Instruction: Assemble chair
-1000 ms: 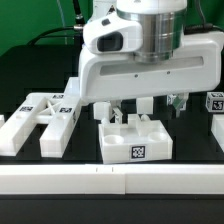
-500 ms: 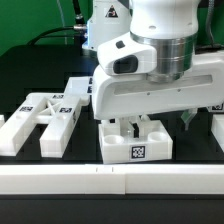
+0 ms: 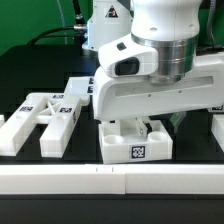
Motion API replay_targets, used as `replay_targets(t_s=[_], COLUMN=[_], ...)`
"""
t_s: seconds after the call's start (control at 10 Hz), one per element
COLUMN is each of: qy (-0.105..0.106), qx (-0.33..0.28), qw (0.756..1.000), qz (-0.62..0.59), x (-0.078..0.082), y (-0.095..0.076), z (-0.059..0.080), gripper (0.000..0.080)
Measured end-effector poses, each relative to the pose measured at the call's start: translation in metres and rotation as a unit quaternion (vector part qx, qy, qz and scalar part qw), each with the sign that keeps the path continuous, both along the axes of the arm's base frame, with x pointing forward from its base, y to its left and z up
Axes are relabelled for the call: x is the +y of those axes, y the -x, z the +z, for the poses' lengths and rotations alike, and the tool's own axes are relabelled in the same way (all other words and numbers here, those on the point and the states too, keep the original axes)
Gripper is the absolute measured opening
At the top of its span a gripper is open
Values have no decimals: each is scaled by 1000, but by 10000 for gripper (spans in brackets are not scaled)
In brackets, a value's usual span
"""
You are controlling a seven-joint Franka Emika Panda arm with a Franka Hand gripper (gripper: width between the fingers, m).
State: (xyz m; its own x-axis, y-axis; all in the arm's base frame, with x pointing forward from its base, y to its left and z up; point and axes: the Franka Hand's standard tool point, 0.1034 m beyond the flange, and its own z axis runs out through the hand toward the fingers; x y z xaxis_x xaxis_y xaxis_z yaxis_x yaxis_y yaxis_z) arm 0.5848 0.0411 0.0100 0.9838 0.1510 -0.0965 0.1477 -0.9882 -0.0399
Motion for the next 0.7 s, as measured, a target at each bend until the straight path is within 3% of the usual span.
replay_targets(t_s=[0.1,0.2,0.7], qy=[0,0,0], qx=[0,0,0], qw=[1000,1000,1000], qz=[0,0,0], x=[0,0,0], y=[0,0,0], z=[0,0,0], gripper=[82,34,34])
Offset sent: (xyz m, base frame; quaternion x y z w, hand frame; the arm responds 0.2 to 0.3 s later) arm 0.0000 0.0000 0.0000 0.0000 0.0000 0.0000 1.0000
